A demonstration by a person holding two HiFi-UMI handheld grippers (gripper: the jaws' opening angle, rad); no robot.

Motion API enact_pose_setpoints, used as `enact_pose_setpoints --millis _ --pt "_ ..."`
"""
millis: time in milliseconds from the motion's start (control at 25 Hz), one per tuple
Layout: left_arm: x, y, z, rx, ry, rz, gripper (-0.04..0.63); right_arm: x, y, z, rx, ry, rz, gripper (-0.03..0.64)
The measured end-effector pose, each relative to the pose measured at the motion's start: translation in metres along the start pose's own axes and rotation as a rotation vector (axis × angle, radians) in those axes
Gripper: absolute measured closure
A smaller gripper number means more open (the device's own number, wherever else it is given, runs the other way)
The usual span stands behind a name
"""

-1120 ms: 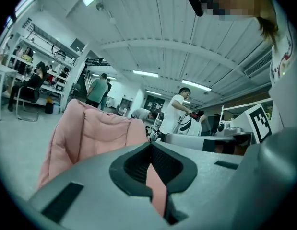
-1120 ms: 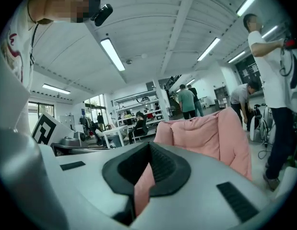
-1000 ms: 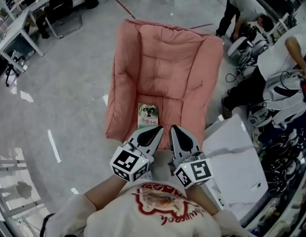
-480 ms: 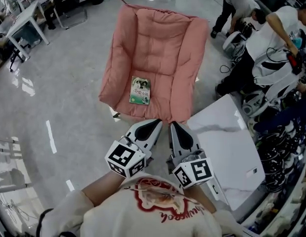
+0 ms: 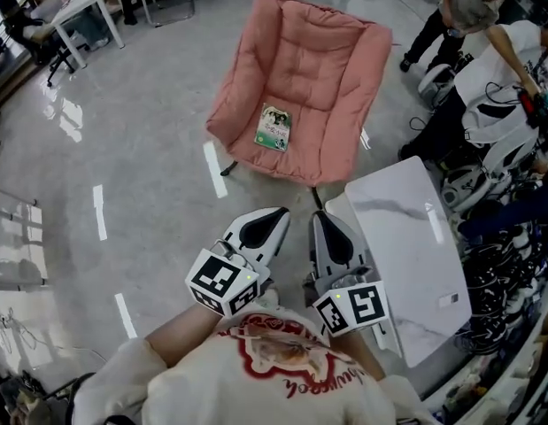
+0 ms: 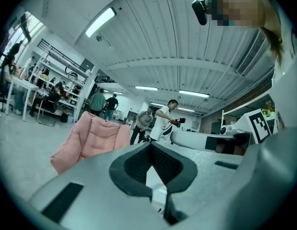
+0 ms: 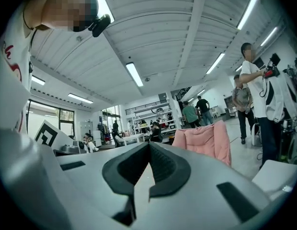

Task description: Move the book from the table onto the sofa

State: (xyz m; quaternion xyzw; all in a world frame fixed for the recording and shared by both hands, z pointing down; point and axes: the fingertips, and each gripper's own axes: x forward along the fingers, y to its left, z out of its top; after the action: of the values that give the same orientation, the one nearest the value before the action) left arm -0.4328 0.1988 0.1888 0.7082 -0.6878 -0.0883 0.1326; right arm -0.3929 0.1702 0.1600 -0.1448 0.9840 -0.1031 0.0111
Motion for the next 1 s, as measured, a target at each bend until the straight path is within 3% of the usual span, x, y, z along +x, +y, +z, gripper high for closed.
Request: enact_pose_setpoints --millis 280,600,1000 --pt "-0.049 0.004 0.004 0.028 0.003 -0.003 0.591 -0.006 0.052 -0.010 0.010 0.017 0.010 0.617" --pt "-0.094 0.017 0.007 0.016 0.002 -0.017 0.591 -0.001 0.101 -0.028 0.093 0.032 0.035 0.617" --pt "-0.098 0.014 0.012 0.017 -0.011 -0.051 0.591 -0.007 0.109 -0.020 0.051 0.017 0.019 0.617"
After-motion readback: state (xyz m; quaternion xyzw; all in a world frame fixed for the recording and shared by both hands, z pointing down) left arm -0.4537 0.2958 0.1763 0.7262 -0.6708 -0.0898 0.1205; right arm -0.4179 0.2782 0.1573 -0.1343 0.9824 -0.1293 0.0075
